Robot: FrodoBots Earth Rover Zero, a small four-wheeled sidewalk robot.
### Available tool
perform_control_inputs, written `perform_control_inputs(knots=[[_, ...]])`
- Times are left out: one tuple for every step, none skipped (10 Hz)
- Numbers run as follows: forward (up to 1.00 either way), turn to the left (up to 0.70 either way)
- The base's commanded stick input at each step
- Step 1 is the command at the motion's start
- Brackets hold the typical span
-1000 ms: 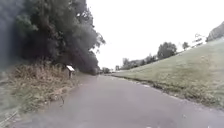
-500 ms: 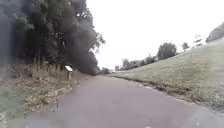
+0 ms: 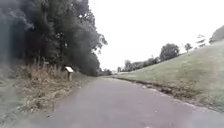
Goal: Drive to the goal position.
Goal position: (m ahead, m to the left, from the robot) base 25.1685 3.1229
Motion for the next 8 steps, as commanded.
perform_control_inputs(knots=[[0.45,0.01],[0.45,0.03],[0.45,0.27],[0.45,0.27],[0.45,0.27],[0.45,0.00],[0.45,0.00],[0.45,0.00]])
